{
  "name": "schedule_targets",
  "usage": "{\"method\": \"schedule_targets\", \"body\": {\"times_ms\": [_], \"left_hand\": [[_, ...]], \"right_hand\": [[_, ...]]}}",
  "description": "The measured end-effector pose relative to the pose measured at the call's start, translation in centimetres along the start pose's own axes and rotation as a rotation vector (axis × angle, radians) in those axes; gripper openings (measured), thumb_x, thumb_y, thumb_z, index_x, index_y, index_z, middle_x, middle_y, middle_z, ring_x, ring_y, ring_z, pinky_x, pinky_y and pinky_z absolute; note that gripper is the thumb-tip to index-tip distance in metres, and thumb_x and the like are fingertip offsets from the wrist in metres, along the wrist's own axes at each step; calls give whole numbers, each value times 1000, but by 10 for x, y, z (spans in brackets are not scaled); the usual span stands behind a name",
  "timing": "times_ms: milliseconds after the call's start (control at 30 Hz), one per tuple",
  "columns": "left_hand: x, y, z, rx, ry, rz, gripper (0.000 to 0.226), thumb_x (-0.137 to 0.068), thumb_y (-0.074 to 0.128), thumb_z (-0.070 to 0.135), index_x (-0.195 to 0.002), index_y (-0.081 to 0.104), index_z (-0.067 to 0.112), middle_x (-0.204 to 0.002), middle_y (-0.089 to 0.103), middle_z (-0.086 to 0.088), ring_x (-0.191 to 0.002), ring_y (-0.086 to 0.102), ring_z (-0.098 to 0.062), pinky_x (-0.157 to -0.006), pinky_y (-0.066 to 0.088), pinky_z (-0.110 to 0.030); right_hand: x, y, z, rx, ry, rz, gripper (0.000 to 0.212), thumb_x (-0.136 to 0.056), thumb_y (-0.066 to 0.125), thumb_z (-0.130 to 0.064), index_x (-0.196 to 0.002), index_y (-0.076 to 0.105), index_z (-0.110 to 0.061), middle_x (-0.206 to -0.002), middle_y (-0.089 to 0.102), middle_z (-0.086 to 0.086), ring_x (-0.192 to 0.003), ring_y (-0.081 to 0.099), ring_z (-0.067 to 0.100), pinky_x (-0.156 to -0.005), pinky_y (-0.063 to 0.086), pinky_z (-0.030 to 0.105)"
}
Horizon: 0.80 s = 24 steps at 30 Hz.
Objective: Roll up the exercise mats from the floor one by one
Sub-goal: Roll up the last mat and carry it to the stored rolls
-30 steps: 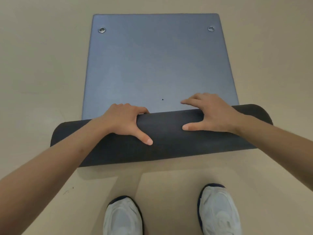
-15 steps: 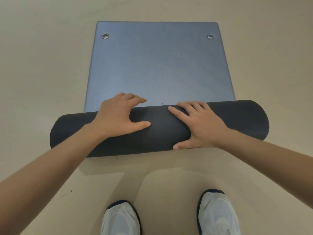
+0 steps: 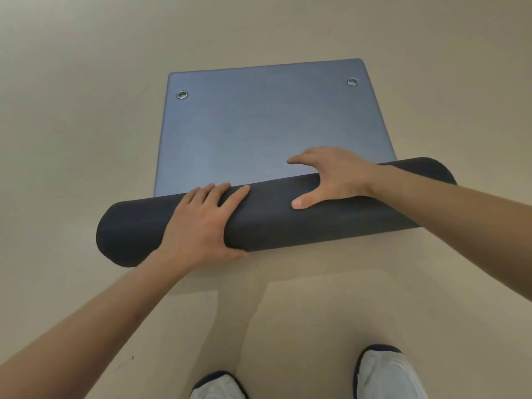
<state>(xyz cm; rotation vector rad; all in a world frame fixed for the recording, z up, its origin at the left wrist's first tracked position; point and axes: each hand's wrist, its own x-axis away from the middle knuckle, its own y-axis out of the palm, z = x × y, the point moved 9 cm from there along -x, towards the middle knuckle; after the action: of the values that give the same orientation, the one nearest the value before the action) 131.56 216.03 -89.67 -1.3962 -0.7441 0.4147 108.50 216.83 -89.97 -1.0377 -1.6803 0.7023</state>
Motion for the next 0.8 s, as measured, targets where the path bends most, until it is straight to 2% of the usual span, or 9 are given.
{"method": "schedule_targets", "body": {"times_ms": [67,133,200,300,400,567,667,800], "left_hand": [[-14,-6,-9,55,4,-45,122,-60,64,90,-159,14,42,-159,39,4,-141,43,-24,-115,36,-45],[-29,-10,-19,121,16,-117,122,-55,65,92,-156,17,45,-151,47,9,-131,51,-20,-103,46,-45],[-45,-13,-29,192,19,-194,121,-50,66,94,-153,23,49,-141,55,14,-123,57,-18,-95,50,-43],[-69,-14,-41,243,28,-268,115,-44,68,94,-145,34,51,-126,63,19,-111,62,-17,-89,47,-39],[-83,-15,-45,245,34,-312,116,-39,65,96,-142,38,50,-114,64,19,-96,60,-16,-85,45,-36],[-97,-20,-51,347,1,-408,103,-41,80,83,-133,47,51,-114,67,17,-100,65,-15,-89,49,-38],[-94,-22,-46,325,22,-431,94,-47,86,77,-128,47,48,-107,69,15,-95,66,-13,-87,49,-38],[-76,-14,-29,284,53,-406,90,-51,83,80,-125,46,46,-103,70,13,-90,66,-14,-88,51,-39]], "right_hand": [[10,-20,-6,65,-33,228,103,-68,46,-95,-150,45,-32,-149,50,-5,-133,47,22,-110,34,44],[27,-25,-22,108,-153,417,92,-78,42,-90,-140,57,-24,-139,59,1,-123,54,26,-104,37,45],[38,-11,-32,193,-222,475,94,-80,40,-90,-140,57,-20,-139,59,5,-122,54,29,-104,38,46],[36,9,-23,395,-134,431,113,-72,35,-99,-157,33,-23,-152,46,11,-133,45,37,-113,31,54],[29,6,-10,467,-74,394,123,-64,37,-104,-160,20,-29,-147,46,18,-129,47,41,-112,32,57],[17,-3,-3,519,-112,316,138,-54,37,-108,-162,8,-28,-149,43,18,-127,48,40,-110,36,55],[21,-2,-3,516,-150,320,132,-57,44,-104,-161,11,-29,-144,46,14,-123,49,37,-103,40,51],[29,-1,-8,512,-198,290,123,-59,51,-99,-156,23,-29,-127,54,9,-106,54,30,-91,45,45]]}}
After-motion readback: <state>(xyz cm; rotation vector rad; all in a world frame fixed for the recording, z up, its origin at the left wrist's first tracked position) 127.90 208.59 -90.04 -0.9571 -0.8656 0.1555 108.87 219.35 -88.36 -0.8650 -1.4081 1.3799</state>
